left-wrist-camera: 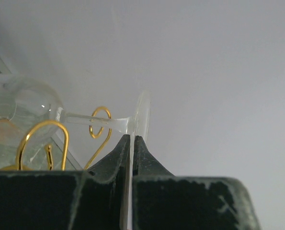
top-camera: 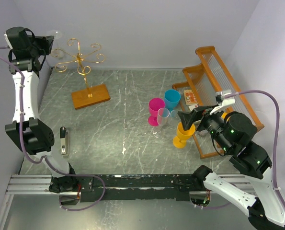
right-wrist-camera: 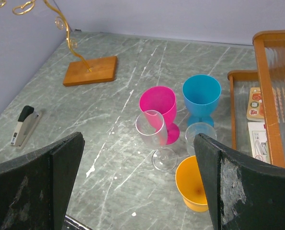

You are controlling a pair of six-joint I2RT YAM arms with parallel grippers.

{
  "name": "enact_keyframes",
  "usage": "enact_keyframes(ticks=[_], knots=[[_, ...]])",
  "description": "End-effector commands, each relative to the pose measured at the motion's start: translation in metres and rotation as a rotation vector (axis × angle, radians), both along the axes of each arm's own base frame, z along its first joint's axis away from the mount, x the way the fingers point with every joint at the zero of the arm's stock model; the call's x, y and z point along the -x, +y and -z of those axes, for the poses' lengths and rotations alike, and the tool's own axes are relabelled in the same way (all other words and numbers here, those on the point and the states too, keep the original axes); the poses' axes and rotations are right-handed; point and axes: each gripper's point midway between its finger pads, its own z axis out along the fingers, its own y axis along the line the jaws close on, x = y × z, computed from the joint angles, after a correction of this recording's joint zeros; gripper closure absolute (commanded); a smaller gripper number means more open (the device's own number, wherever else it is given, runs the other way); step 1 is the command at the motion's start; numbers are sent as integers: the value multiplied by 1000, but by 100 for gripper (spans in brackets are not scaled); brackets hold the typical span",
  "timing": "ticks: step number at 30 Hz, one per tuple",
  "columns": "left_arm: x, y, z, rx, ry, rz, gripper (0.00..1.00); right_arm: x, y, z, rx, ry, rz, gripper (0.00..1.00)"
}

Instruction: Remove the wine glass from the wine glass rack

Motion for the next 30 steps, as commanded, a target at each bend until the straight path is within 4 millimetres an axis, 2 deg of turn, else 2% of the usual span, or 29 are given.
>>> enact_keyframes(ticks=[1, 4, 8, 12, 15, 21, 26, 30], knots=[[-4, 13, -36, -60, -100, 18, 93, 4, -1, -14, -44, -20, -6, 0], [-3, 22, -56, -88, -144, 12, 93, 6, -1, -15, -51, -18, -6, 0], [8, 29, -88, -140, -199, -6, 93, 5, 1, -14, -59, -12, -9, 0], [30, 24, -113, -172, -246, -3, 93, 4, 7, -14, -68, -6, -32, 0], [57, 16, -139, -200, -312, 1, 93, 4, 13, -16, -80, -1, -52, 0], [115, -21, -188, -201, -485, 113, 93, 2, 28, -13, -111, 19, -103, 0], [164, -57, -196, -166, -566, 255, 93, 0, 52, -9, -167, 56, -179, 1], [203, -85, -194, -132, -614, 387, 93, -3, 73, -7, -221, 84, -243, 1]])
